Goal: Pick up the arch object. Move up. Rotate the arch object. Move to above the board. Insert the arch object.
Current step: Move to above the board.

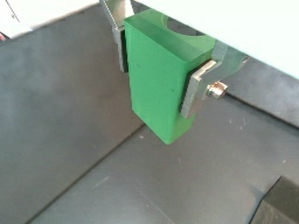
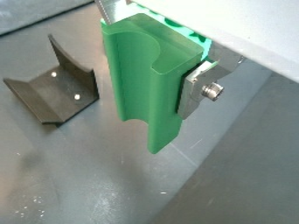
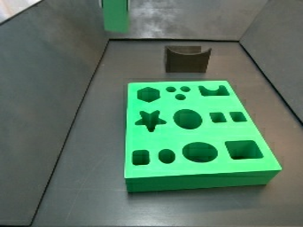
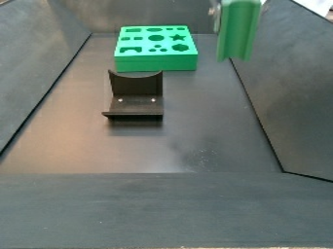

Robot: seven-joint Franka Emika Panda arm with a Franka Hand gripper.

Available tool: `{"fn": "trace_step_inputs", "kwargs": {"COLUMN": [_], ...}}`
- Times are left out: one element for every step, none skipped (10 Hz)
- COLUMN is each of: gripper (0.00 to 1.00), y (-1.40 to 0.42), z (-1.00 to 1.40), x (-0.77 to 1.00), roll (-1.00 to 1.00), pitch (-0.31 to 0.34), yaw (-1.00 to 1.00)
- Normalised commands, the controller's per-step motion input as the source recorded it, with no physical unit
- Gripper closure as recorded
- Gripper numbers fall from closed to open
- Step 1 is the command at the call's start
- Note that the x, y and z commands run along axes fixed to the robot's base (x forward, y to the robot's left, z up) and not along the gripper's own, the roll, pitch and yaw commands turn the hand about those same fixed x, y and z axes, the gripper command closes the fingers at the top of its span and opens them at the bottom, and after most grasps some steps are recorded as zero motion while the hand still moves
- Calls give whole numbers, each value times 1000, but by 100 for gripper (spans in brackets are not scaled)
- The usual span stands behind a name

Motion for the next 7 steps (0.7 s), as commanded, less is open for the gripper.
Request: {"fn": "trace_step_inputs", "kwargs": {"gripper": [100, 100, 100, 100, 100, 100, 100], "y": [-28, -27, -25, -23, -20, -19, -14], "z": [1000, 1000, 1000, 1000, 1000, 1000, 843], "x": [-130, -123, -103, -93, -69, -58, -25], "roll": [52, 51, 48, 47, 43, 42, 40], "pitch": [26, 33, 47, 55, 73, 82, 84], "yaw": [-10, -9, -6, -5, -3, -3, -1]}}
